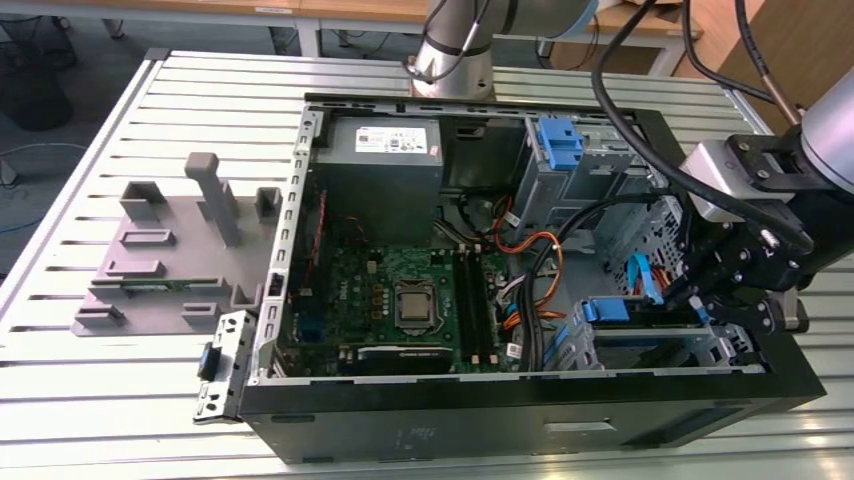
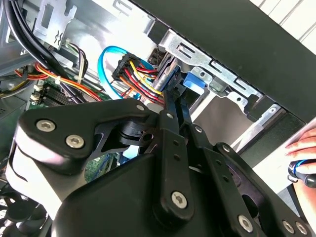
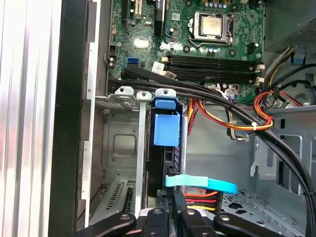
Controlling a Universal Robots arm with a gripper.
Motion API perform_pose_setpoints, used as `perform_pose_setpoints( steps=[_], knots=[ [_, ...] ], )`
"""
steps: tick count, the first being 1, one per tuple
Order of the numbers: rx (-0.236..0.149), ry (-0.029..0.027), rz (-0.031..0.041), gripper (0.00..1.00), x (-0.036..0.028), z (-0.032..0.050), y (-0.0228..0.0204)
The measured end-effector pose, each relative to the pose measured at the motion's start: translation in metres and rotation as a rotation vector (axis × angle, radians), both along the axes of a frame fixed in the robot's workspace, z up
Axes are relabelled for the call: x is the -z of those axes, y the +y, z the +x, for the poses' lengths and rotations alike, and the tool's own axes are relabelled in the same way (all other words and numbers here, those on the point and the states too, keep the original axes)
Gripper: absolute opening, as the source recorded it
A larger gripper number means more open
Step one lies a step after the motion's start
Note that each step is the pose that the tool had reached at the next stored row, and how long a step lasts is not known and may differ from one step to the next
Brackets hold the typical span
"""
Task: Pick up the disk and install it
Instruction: 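Insert the second disk wire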
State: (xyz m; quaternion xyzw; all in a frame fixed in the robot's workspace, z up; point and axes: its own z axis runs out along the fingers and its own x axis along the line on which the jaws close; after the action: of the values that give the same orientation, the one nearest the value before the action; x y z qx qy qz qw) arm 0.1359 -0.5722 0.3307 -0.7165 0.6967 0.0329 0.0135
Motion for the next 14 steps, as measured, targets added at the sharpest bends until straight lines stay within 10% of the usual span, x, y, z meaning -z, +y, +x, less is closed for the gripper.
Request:
perform_pose_setpoints(
  steps=[14],
  knots=[
    [0.000,0.0002,0.0012,0.17,0.0040,0.0000,0.0001]
  ],
)
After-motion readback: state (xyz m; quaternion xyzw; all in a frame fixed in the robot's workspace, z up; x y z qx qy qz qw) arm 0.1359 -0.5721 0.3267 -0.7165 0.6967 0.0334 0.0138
